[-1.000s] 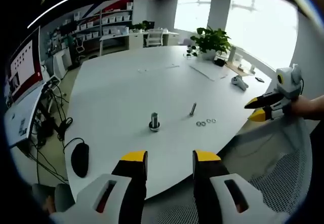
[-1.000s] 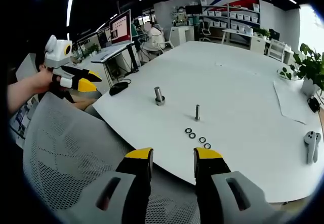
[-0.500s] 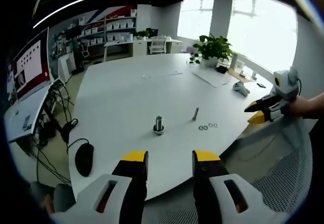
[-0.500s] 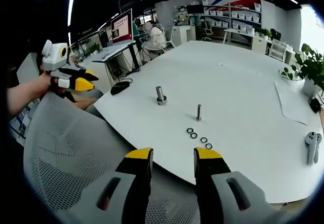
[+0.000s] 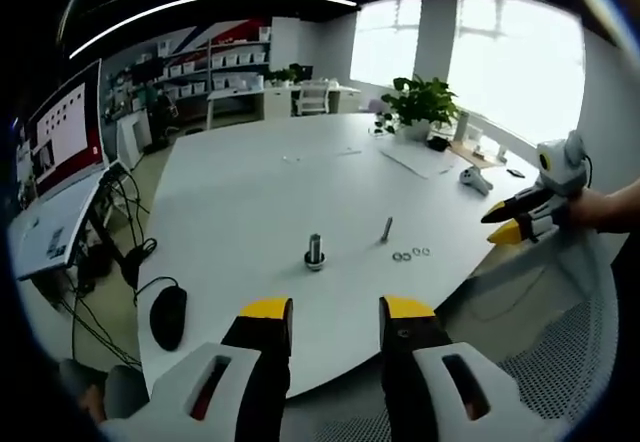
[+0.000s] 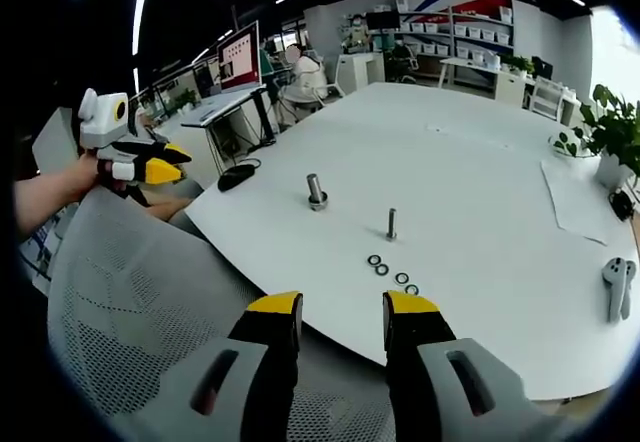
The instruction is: Place the washer onto the threaded stud by aligning its center hole with the stud, sliding it down to the base, and recovering from edge contact or off-axis alignment until the washer reaches the visible bottom stop.
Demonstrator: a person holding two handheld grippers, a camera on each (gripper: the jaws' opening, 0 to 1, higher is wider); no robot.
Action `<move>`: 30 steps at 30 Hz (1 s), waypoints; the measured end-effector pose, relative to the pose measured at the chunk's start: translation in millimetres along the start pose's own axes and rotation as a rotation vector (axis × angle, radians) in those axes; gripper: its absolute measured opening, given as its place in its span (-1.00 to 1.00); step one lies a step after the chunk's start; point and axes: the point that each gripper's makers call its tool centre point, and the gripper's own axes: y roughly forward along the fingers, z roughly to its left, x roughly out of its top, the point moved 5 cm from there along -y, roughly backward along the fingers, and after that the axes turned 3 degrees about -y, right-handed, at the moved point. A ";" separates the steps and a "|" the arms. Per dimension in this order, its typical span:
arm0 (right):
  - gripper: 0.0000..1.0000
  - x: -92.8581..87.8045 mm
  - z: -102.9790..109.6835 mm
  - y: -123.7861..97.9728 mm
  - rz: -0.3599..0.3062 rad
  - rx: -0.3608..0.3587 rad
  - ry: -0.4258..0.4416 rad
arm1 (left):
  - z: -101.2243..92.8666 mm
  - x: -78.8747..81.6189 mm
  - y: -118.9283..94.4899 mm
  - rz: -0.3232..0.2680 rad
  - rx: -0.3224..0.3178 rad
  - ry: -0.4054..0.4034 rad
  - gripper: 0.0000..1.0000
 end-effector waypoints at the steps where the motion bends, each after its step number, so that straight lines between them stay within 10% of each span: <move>1: -0.31 0.4 0.1 -0.4 -0.001 -0.001 0.000 | 1.6 -1.1 1.3 0.000 0.000 0.000 -0.35; 30: -0.20 -6.3 14.9 7.0 0.079 0.096 -0.055 | 8.8 -8.8 8.0 -0.014 0.012 0.068 -0.37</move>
